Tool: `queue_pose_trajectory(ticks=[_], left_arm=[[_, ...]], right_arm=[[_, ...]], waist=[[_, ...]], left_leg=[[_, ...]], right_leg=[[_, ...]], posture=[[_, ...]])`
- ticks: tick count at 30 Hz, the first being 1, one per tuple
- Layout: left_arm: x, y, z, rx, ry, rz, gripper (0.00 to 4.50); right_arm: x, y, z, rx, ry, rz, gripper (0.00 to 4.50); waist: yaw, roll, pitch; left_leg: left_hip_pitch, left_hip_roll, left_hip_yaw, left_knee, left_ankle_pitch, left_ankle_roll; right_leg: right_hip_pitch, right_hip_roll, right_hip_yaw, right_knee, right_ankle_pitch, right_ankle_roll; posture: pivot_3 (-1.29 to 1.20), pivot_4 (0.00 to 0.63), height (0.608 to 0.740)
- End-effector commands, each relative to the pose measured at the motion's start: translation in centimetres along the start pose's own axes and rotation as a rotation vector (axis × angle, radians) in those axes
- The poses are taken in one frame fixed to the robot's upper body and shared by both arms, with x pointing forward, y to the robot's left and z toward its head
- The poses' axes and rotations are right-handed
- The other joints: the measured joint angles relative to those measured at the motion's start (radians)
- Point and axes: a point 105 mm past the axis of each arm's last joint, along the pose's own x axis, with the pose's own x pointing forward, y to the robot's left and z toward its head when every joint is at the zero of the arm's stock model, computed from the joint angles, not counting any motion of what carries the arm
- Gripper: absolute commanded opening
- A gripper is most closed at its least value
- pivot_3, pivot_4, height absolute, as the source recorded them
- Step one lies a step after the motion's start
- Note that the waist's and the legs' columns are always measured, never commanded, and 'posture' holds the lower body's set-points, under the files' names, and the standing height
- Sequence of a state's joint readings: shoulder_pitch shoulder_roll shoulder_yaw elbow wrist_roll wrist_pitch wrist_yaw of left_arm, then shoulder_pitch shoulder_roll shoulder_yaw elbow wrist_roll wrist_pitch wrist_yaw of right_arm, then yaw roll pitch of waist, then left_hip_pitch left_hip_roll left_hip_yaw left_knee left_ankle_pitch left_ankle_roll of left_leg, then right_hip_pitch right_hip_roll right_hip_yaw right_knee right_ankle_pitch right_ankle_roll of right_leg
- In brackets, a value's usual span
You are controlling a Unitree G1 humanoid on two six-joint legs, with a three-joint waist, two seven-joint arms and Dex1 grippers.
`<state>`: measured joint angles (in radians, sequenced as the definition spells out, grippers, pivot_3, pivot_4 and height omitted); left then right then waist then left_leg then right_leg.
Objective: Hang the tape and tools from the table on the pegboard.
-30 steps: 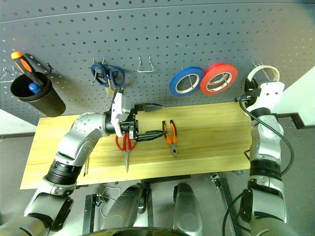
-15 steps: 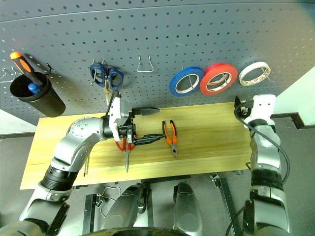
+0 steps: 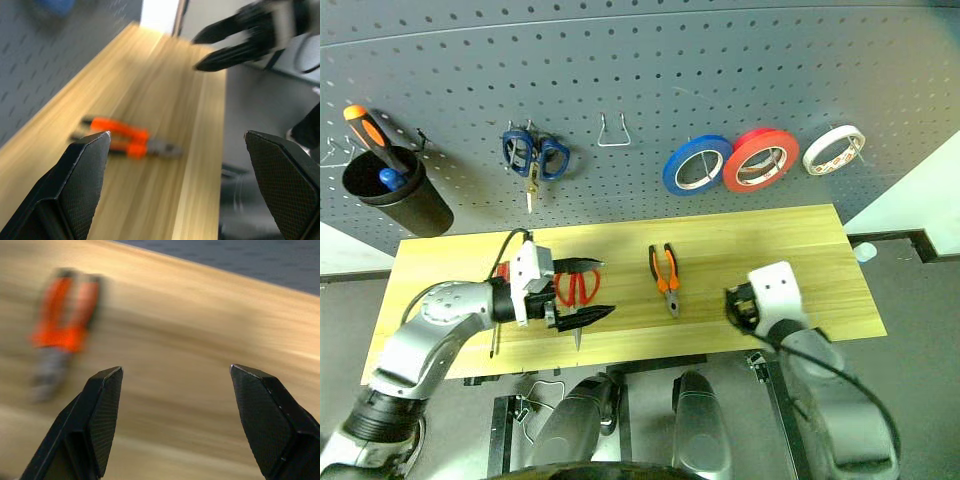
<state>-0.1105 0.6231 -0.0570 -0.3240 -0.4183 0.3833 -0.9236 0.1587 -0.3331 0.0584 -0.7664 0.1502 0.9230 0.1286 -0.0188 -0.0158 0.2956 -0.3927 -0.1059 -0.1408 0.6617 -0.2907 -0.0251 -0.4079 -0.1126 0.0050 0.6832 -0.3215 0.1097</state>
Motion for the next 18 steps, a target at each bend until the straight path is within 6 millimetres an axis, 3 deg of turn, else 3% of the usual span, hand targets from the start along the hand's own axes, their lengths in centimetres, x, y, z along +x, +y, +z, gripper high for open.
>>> queue_pose_trajectory(ticks=[1,9,18], left_arm=[[-1.3,1.3,0.6,0.037,-0.008,0.099,4.5],[-1.9,0.7,2.0,0.035,-0.04,0.192,4.5],[-3.7,-1.6,0.4,-0.049,0.019,0.227,4.5]], right_arm=[[0.8,2.8,1.9,0.0,-0.048,0.012,3.57],[3.2,3.7,3.5,-0.05,-0.071,0.035,3.57],[4.7,4.7,3.5,-0.071,-0.045,0.063,3.57]], waist=[[0.002,0.001,0.002],[0.005,-0.003,0.032],[-0.001,-0.003,0.079]], left_leg=[[0.0,0.0,0.0,0.0,0.0,0.0],[-0.002,-0.001,0.0,0.0,0.0,0.001],[-0.016,0.0,0.002,0.0,0.002,-0.003]], right_leg=[[0.0,0.0,0.0,0.0,0.0,0.0],[0.0,-0.001,0.0,-0.003,0.0,0.0],[-0.016,-0.001,0.0,-0.001,0.0,0.0]], posture=[[0.02,0.341,0.725],[0.03,0.404,0.725],[0.0,0.476,0.725]])
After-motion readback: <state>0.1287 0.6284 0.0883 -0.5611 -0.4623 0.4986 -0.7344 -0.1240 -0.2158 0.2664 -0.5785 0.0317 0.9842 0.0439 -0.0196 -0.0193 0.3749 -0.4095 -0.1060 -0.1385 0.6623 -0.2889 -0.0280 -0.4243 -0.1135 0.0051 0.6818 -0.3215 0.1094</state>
